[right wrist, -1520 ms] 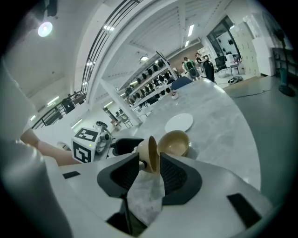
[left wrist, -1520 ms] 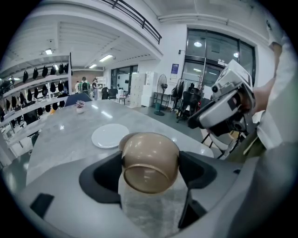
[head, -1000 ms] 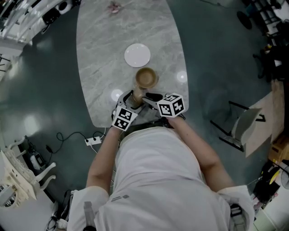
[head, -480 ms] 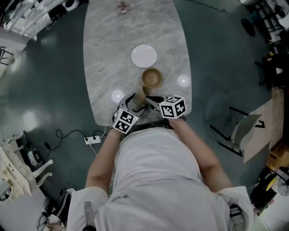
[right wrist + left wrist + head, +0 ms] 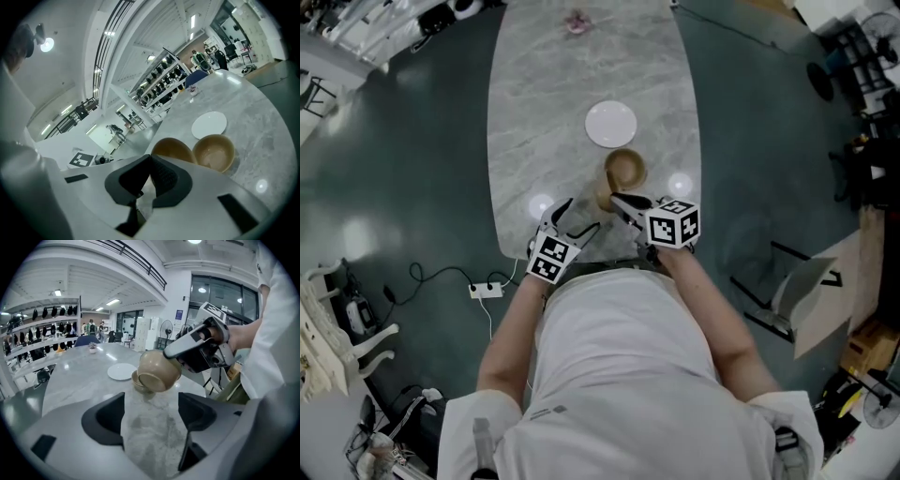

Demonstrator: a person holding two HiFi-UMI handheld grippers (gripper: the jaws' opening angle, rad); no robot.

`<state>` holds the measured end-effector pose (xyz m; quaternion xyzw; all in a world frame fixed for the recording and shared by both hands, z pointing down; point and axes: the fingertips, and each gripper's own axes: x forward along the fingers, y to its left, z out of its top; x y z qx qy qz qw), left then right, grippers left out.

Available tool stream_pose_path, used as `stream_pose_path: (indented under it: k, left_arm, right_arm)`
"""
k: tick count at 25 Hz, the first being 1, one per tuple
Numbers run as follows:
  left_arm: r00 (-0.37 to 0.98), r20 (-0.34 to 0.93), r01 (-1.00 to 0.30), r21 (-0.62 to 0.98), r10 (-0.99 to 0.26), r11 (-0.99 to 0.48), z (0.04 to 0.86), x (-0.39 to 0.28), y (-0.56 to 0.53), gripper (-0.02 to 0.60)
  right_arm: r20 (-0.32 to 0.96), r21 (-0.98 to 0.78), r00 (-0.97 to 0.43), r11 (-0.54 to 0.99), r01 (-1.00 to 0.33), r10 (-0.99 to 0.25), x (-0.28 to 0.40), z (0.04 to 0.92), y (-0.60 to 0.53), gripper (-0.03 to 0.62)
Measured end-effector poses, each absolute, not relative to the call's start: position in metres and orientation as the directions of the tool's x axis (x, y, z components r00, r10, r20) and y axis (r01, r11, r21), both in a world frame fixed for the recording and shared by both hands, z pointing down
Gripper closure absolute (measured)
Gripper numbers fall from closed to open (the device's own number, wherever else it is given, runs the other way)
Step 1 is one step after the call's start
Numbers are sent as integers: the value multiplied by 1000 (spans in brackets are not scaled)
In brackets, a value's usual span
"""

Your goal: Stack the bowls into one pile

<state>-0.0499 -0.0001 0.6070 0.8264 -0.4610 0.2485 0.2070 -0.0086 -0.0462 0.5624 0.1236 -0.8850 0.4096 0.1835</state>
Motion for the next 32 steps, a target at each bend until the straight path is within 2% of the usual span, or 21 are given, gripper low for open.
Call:
stream_pose_path:
  k: [5, 11, 21, 32]
  left_arm:
    - [404, 595, -901, 126, -695, -415, 601, -67, 8, 260]
    - [324, 591, -942, 125, -739, -313, 586, -82, 21, 302]
    - [220, 600, -975, 137, -769, -172, 573, -95, 50, 305]
    - [146, 625, -987, 147, -767, -69, 576, -107, 74, 305]
  right_arm:
    - [450, -623, -886, 672, -400, -110, -4, 557, -67, 574]
    - [538, -515, -830, 723, -461, -145, 4, 574, -84, 574]
    - [647, -328, -745, 821, -468, -166, 1, 611, -90, 571]
    - [698, -308, -706, 839, -448, -120, -11, 641, -104, 562]
